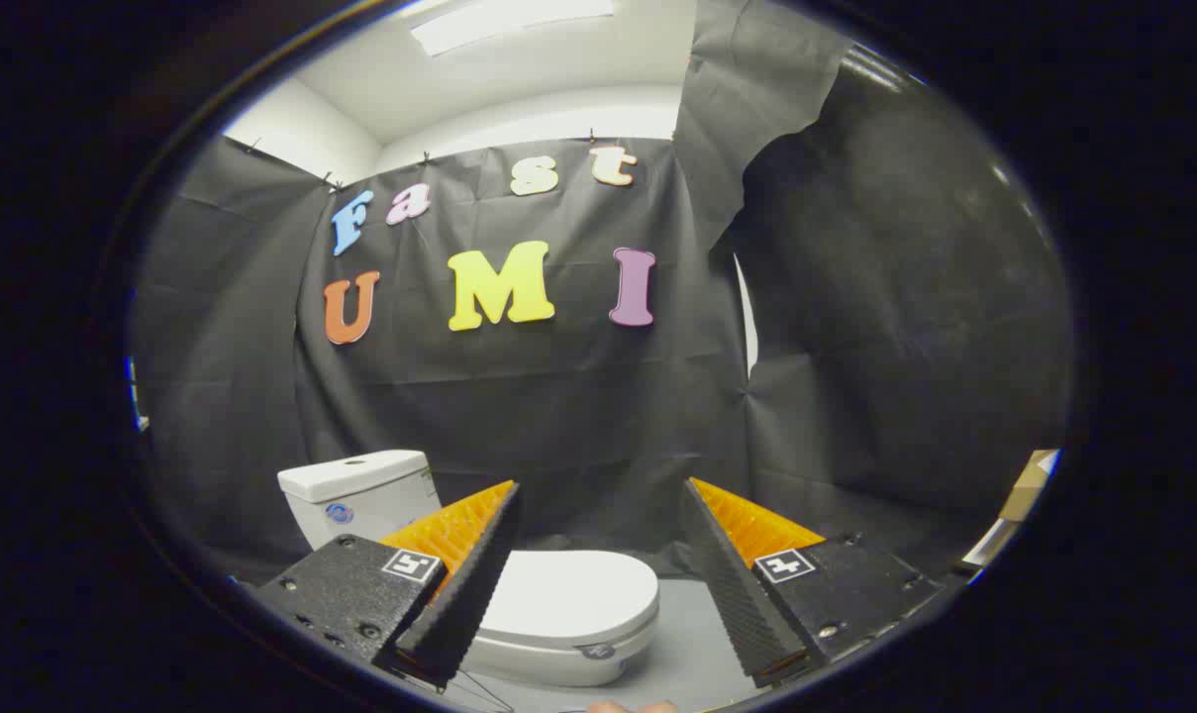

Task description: Open the toilet lid.

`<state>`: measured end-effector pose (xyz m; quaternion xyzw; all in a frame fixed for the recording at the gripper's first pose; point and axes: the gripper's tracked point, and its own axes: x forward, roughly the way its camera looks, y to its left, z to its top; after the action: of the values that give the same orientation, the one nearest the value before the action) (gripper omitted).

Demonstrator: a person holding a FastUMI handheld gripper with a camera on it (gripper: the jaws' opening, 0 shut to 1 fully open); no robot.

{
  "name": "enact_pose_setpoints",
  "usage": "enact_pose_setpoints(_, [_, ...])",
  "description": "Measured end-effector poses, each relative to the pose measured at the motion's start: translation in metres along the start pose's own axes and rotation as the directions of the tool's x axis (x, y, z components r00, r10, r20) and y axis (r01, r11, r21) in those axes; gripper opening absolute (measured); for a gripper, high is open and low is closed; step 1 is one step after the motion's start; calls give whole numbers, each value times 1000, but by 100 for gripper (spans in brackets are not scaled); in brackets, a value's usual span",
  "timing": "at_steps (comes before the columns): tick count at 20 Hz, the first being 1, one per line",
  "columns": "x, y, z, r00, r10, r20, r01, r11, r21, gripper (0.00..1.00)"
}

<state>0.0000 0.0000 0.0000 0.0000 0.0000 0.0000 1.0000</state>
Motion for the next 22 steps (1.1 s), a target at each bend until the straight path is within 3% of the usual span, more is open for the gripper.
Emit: enact_pose_setpoints(22, [1,-4,-2,1000,-8,0,8,1000,1,100])
